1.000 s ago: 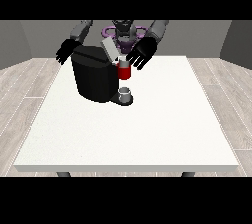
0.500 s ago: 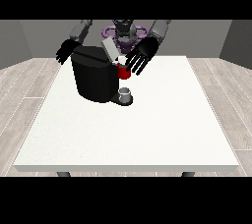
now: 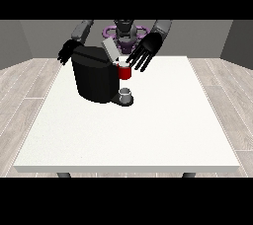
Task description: Insert the coffee pod into the coffee machine and close the lid
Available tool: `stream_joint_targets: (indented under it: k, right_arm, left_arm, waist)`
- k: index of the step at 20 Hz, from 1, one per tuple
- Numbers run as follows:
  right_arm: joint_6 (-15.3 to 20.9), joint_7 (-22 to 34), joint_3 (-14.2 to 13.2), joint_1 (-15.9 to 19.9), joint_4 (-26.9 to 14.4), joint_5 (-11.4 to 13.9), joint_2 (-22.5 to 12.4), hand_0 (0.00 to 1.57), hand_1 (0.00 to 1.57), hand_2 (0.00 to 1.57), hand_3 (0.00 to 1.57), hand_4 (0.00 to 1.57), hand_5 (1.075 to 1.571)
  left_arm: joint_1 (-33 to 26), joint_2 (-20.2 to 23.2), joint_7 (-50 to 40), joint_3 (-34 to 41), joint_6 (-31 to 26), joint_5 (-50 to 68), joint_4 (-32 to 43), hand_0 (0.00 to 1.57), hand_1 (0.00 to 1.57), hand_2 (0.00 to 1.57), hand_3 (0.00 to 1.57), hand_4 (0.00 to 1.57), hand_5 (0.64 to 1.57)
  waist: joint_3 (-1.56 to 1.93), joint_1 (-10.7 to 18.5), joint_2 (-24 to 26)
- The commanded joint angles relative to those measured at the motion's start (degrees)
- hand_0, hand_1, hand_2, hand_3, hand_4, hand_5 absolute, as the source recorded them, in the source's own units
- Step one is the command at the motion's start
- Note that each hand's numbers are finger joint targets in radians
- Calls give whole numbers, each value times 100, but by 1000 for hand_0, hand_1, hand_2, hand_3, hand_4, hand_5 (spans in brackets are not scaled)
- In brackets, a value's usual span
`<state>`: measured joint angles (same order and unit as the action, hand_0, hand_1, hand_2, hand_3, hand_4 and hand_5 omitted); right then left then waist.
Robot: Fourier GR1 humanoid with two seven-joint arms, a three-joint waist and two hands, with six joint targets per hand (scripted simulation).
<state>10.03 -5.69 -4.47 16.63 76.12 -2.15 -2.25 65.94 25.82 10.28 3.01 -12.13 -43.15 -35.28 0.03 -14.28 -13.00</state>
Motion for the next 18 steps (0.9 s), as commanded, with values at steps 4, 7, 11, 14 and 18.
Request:
stream_joint_targets:
  k: [4,7,11,14,18]
  right_arm:
    - [62,-168,-248,-61,-337,-91,-72,0,0,0,0,378,1571]
    - [81,-201,-22,-290,-307,30,87,0,0,0,0,411,1571]
    - [-12,-253,-168,-658,-468,-100,37,0,0,0,0,427,1571]
    - [66,-105,-381,-730,-570,-237,0,0,0,0,0,387,1571]
    - [58,18,-537,-1025,-536,-274,-195,0,0,0,0,424,1571]
  left_arm:
    - [-267,-255,-102,-70,178,-123,-207,0,0,0,0,0,1571]
    - [-160,-283,-267,233,-230,230,-121,0,0,0,0,0,1571]
    - [-535,-775,-366,687,-74,813,-239,0,0,0,0,0,1571]
    - [-951,-1232,-96,1120,12,1445,-354,0,0,0,0,79,1571]
    - [-1640,-1694,122,1534,-136,2110,-335,0,0,0,0,0,1571]
  waist:
    - [-1,261,219]
    - [-2,233,509]
    - [-3,515,973]
    - [-7,976,1386]
    - [-8,1220,1911]
